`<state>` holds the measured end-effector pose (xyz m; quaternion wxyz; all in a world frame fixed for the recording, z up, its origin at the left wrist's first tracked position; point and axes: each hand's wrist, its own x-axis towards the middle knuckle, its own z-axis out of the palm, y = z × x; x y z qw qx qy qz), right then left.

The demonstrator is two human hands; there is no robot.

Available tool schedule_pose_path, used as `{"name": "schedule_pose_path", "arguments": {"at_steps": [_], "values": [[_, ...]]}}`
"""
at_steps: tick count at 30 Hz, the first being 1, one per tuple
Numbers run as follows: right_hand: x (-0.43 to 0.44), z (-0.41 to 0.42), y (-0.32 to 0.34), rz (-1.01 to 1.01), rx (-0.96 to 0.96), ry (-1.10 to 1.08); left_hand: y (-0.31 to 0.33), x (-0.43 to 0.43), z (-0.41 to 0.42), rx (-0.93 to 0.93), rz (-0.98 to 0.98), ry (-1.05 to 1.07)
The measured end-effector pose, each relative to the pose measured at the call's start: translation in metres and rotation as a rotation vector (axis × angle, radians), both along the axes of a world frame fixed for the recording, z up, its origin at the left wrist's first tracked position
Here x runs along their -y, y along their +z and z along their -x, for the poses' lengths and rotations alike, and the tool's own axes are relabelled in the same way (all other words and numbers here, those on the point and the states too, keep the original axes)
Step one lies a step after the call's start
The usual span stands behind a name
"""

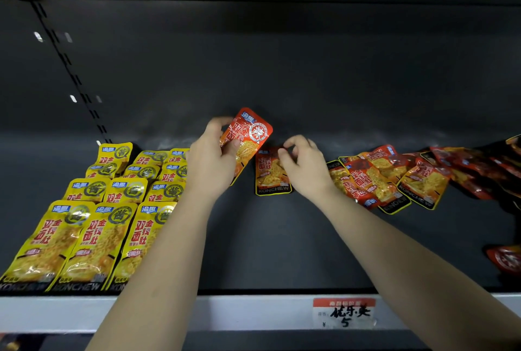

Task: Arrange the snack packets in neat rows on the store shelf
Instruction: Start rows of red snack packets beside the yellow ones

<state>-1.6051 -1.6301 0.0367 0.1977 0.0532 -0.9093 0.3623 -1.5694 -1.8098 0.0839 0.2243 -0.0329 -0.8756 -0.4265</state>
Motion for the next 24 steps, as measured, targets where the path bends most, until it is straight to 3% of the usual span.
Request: {"name": "schedule_pose_path", "arguments": {"at_steps": [5, 7, 10, 13, 24], "values": [[-0.003, -0.002, 0.002, 0.034, 0.017, 0.016, -0.001, 0.0, 0.001, 0.002, -0.039, -0.023], [-0.005, -0.005, 0.006, 0.089, 0.002, 0.054, -0.003, 0.001, 0.004, 0.028, -0.154, -0.064], [-0.003, -0.014, 0.02, 0.417, 0.058, 0.215, -0.003, 0.0, 0.004, 0.102, -0.431, -0.148], [0.002, -0.021, 0.03, 0.695, 0.126, 0.37, 0.0, -0.004, 0.002, 0.151, -0.559, -0.241], [0.0, -0.024, 0.037, 0.766, 0.232, 0.431, -0.004, -0.006, 0.001, 0.212, -0.527, -0.447]]}}
